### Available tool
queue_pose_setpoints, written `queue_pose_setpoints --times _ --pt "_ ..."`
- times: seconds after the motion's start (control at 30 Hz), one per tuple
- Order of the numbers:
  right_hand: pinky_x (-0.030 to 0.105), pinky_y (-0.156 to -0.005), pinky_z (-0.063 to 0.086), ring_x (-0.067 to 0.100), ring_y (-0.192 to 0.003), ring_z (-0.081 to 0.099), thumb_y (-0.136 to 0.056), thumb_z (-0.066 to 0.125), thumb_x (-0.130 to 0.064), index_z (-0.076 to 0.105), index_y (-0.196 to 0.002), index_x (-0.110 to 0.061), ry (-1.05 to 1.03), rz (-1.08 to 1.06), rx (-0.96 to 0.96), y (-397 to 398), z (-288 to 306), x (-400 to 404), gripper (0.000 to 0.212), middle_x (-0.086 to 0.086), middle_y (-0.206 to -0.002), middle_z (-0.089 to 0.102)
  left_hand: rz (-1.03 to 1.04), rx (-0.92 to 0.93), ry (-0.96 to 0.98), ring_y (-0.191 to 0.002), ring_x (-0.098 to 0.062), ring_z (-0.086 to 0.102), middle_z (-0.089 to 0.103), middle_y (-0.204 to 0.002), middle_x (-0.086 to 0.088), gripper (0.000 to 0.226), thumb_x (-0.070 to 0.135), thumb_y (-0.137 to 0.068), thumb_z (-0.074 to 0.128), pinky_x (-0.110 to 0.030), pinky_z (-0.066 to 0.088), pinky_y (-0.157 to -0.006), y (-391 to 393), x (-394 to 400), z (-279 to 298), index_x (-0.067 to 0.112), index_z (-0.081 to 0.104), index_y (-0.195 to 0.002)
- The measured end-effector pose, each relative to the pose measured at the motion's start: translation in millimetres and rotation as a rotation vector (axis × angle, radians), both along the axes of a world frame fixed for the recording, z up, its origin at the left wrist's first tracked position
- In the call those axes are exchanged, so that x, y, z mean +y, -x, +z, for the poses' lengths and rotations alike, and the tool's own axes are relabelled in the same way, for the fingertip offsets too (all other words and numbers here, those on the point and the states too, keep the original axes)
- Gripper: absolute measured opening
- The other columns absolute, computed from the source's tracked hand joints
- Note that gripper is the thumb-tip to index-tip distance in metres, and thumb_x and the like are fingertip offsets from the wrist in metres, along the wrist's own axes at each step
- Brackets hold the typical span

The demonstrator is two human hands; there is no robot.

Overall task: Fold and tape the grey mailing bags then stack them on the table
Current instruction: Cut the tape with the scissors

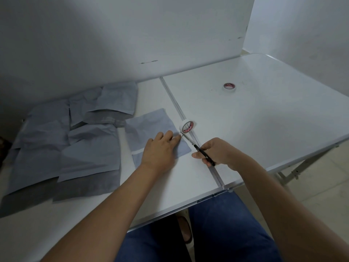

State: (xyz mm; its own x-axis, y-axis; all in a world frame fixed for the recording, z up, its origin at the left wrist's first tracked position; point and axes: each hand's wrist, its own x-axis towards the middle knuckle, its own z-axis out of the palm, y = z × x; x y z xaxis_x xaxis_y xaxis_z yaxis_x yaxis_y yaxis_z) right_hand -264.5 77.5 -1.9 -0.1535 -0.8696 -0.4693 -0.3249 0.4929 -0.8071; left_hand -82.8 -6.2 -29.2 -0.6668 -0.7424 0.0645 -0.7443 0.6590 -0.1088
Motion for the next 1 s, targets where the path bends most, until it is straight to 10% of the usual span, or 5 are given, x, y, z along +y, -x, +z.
queue_pose_setpoints --times 0.47,0.63,1.0 --pt "0.023 -0.057 0.042 0.009 -0.051 0.056 -0.081 0.074 -0.041 0.07 -0.089 -0.005 -0.077 0.286 0.255 25.9 30.7 -4.9 0.036 -0.001 -0.061 0.067 0.115 0.323 -0.319 -0.107 -0.025 0.058 0.066 -0.116 -0.002 0.035 0.012 -0.092 0.042 -0.029 0.045 -0.083 14.4 -35.8 16.1 0.021 0.068 -0.115" --pt "0.028 -0.059 0.048 0.013 -0.052 0.058 -0.08 0.076 -0.036 0.068 -0.087 -0.011 0.193 0.027 0.131 31.4 33.0 -13.0 0.028 0.002 -0.06 0.068 0.086 0.303 -0.286 -0.105 -0.024 0.056 0.059 -0.117 -0.001 0.037 0.015 -0.096 0.039 -0.036 0.049 -0.084 15.7 -27.5 8.4 0.021 0.066 -0.12" --pt "0.026 -0.052 0.045 0.023 -0.062 0.062 -0.086 0.067 -0.027 0.05 -0.084 -0.008 0.098 -0.016 0.801 56.3 -0.3 -76.7 0.025 0.011 -0.084 0.063 0.045 0.331 -0.396 -0.114 -0.022 0.055 0.058 -0.126 -0.002 0.038 0.006 -0.095 0.042 -0.025 0.04 -0.096 5.2 -28.5 16.8 0.017 0.065 -0.123"
